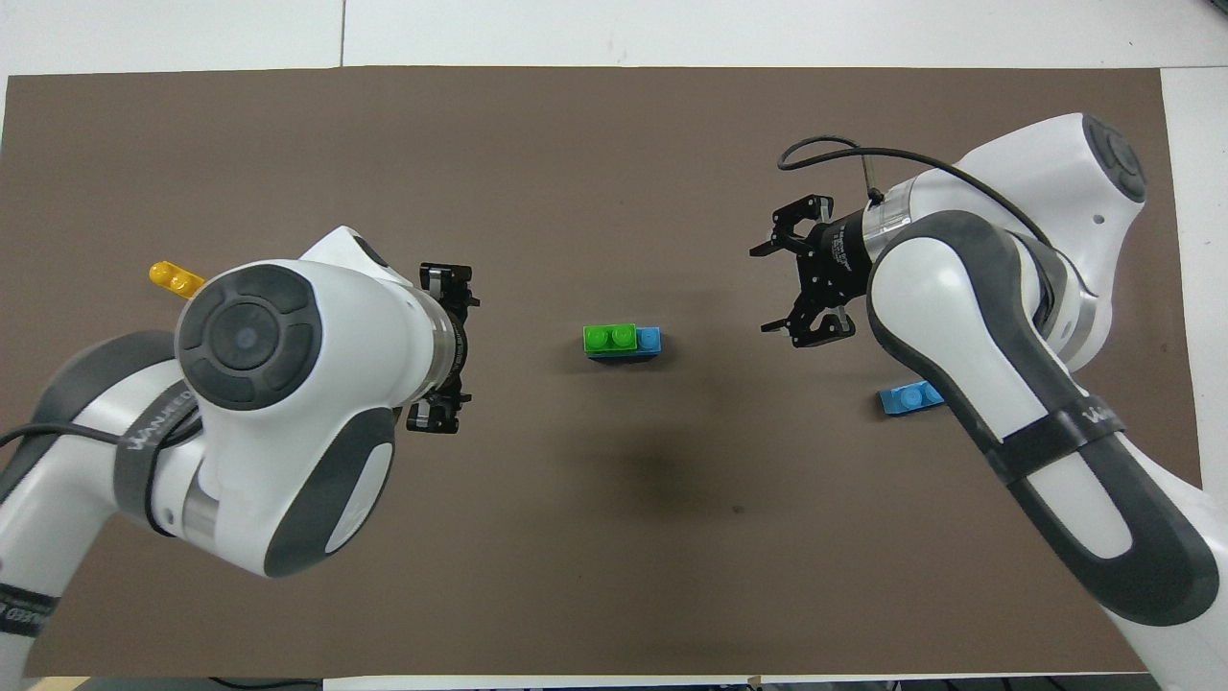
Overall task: Remove green block with left arm and hold with right
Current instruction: 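Swing the left gripper while the right gripper swings toward the center brick, then lower the left gripper onto the green end while the right gripper reaches blue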
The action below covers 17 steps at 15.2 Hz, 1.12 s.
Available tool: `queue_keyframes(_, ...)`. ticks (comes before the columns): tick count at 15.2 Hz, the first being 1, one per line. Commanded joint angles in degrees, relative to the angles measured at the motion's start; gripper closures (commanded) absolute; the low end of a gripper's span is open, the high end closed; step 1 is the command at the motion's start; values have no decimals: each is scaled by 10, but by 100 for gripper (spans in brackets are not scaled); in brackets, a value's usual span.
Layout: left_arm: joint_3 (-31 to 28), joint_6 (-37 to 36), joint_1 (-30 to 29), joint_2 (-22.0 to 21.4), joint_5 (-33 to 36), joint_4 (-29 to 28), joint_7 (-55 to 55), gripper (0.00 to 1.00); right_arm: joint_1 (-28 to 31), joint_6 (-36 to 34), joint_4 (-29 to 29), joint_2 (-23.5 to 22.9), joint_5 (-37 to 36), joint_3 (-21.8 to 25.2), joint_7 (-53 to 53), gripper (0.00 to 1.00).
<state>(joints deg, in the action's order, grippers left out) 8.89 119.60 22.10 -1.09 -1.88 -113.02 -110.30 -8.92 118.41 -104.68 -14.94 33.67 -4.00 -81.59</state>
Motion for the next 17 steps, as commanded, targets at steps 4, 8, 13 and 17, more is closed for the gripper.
queue_keyframes(4, -9, 35, 48, 63, -10, 32, -112, 0, -39, 57, -25, -20, 25, 0, -12, 10)
queue_keyframes(8, -10, 39, 64, 117, -9, 82, -163, 0, -58, 85, -28, -39, 26, 0, -13, 10)
queue_keyframes(13, -10, 52, 65, 151, -3, 104, -189, 0, -84, 120, -28, -49, 26, 0, -29, 9)
queue_keyframes(17, -11, 58, 75, 195, 9, 123, -207, 0, -101, 152, -30, -65, 26, 0, -30, 9)
